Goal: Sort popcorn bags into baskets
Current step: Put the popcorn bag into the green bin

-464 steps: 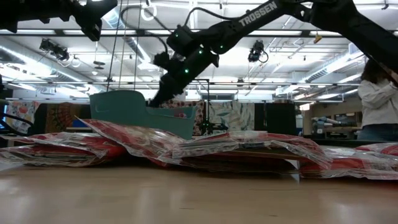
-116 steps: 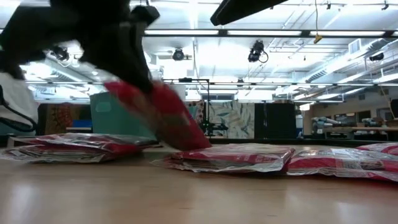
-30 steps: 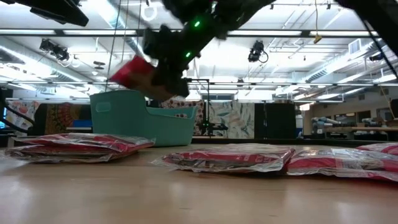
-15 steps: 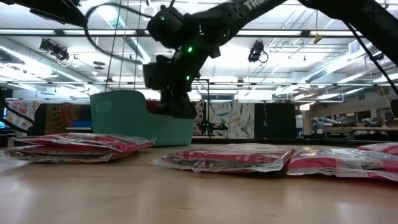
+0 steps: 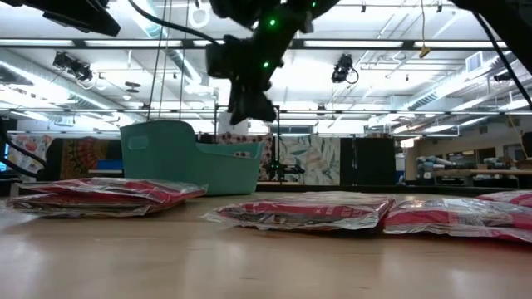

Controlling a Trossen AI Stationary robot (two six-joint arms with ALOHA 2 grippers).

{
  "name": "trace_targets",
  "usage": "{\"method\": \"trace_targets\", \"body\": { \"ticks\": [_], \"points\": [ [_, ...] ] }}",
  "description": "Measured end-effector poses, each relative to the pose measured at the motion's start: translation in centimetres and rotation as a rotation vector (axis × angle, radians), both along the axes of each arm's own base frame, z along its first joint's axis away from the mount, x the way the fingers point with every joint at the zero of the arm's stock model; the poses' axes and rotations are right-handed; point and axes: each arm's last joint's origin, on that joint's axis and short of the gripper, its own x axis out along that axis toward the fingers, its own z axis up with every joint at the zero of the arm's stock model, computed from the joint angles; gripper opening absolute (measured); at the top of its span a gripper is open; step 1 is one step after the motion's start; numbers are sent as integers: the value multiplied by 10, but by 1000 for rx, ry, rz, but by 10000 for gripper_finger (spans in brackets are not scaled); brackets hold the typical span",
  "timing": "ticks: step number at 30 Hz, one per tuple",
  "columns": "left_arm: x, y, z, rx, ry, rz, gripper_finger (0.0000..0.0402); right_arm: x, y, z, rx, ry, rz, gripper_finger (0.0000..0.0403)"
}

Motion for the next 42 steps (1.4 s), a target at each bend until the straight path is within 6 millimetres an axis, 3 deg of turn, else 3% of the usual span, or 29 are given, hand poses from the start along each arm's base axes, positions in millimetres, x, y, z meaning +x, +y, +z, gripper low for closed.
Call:
{"method": "trace_targets", "body": {
  "ticks": [3,6,9,13,19,26,33,42],
  "points": [
    [1,1,-1,-17,11,10,128,-14,9,15,27,-5,-47,174],
    [4,1,-6,-29,45,1,128,-26,29,27,201,-35,-23,174],
    [10,2,-15,-2,87,0,128,-34,52,29,393,-29,8,174],
    [20,1,-31,13,177,-18,128,-44,83,30,466,-19,-20,173],
    [29,-2,-52,-21,284,-35,143,-67,128,10,383,9,-126,173],
    [42,-13,-62,-46,303,-58,220,-91,163,-20,299,-77,-217,173],
    [51,-21,-89,19,353,-45,276,-108,183,-37,254,-227,-288,173],
    [53,-20,-104,172,372,-57,271,-121,197,-56,215,-326,-271,173]
  ]
}}
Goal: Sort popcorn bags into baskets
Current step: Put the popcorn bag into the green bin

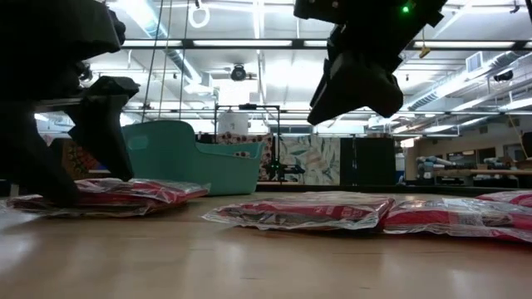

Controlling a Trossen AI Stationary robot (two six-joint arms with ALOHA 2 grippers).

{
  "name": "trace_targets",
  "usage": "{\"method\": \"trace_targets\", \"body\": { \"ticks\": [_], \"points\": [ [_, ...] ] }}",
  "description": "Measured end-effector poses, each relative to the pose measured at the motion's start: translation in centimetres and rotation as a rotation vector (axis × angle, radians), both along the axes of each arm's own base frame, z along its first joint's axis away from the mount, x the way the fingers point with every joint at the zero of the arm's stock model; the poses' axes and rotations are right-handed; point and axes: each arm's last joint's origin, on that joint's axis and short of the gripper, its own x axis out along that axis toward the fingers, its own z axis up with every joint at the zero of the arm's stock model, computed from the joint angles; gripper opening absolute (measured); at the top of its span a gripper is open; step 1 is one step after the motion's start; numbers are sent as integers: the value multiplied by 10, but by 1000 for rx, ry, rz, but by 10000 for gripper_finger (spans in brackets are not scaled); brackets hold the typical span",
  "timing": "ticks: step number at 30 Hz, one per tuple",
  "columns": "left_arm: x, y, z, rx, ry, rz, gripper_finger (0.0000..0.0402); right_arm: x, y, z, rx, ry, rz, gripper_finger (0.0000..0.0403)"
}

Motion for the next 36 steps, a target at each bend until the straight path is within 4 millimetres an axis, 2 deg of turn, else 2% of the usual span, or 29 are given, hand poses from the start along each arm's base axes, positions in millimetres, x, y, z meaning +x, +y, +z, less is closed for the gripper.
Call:
{"method": "trace_targets", "body": {
  "ticks": [6,21,26,33,36],
  "points": [
    [-1,2,-1,20,18,2,218,1,1,-1,6,-19,7,173],
    [-5,5,-4,81,51,12,12,14,15,3,17,-52,148,173],
    [-1,4,6,35,50,23,8,24,22,9,58,-105,235,173],
    [12,2,45,-3,7,51,6,44,28,19,202,-165,461,173],
    [17,3,61,6,14,63,6,49,26,21,211,-169,528,173]
  ]
}}
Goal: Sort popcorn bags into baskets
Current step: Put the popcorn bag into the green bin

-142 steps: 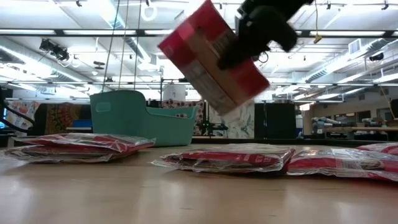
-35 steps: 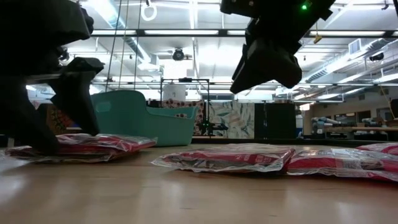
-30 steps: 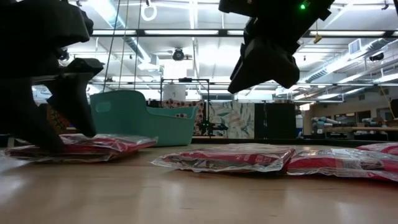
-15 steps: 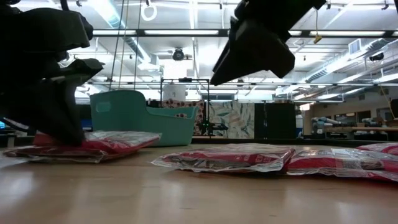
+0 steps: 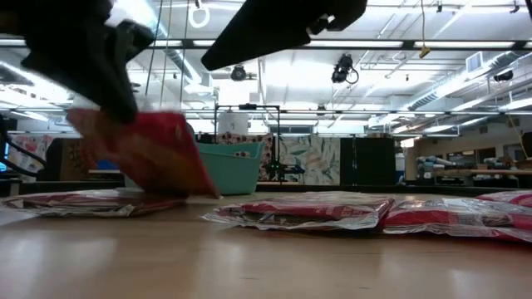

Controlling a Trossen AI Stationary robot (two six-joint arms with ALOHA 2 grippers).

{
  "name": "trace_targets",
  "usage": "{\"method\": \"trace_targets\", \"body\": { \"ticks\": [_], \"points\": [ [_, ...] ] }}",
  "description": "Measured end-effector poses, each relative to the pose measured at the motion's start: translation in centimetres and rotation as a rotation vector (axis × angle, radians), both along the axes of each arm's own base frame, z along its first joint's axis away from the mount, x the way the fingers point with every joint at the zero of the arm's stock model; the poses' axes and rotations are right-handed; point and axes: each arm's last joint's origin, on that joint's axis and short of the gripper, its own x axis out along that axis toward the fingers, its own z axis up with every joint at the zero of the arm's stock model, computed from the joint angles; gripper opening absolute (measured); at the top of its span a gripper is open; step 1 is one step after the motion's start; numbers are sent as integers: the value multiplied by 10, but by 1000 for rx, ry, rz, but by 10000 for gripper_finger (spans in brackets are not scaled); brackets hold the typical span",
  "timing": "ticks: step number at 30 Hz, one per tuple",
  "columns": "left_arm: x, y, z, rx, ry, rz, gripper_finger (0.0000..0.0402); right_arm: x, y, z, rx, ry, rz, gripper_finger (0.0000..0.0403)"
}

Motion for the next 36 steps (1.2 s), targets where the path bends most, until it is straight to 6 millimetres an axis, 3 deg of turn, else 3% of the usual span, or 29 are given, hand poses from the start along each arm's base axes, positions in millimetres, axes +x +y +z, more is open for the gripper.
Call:
{"method": "trace_targets", "body": {
  "ticks": [11,22,27,32,36],
  "points": [
    [12,-5,51,64,-36,9,5,9,-16,1,33,1,-2,174],
    [18,-6,78,174,-115,25,7,18,-35,0,152,-8,-57,169],
    [17,-6,79,184,-101,10,9,19,-37,0,177,5,-33,123],
    [17,-6,79,177,-104,14,30,19,-39,-1,182,13,-33,30],
    [17,-6,79,170,-116,31,68,19,-40,-2,185,25,-39,25]
  ]
}}
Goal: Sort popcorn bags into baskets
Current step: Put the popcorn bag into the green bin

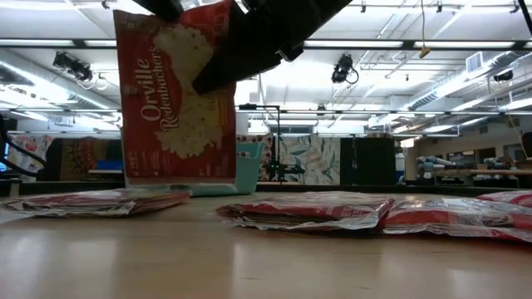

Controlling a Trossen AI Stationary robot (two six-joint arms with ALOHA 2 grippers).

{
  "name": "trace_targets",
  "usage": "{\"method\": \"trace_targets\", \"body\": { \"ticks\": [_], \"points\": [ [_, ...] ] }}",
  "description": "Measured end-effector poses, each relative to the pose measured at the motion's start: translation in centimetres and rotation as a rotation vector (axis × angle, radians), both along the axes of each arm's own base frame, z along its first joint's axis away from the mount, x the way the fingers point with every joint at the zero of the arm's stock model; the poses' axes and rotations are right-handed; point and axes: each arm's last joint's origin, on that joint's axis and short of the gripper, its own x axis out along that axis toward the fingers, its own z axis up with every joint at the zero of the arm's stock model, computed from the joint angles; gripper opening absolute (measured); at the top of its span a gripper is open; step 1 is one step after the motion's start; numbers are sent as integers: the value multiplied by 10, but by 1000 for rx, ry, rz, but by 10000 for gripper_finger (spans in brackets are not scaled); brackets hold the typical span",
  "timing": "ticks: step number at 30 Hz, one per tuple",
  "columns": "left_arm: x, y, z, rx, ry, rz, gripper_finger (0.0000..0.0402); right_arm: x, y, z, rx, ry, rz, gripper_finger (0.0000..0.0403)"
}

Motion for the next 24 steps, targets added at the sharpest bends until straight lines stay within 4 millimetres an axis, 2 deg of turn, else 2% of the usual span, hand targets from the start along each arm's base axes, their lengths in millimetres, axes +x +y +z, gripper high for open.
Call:
{"method": "trace_targets", "body": {
  "ticks": [3,6,10,14,18,24],
  "points": [
    [-1,0,0,1,1,7,105,-1,-3,-2,6,25,-28,35],
    [-4,3,-2,12,35,33,142,-4,-6,-5,-16,53,-90,28],
    [-15,8,-10,35,94,87,173,-8,-9,-8,-53,75,-160,23],
    [-27,5,-24,60,94,107,179,-9,-16,-10,-100,91,-209,29],
    [-41,1,-36,78,91,128,172,-7,-28,-2,-97,77,-242,32],
    [-65,-2,-43,62,41,142,161,-7,-55,38,-69,-51,-289,26]
  ]
}}
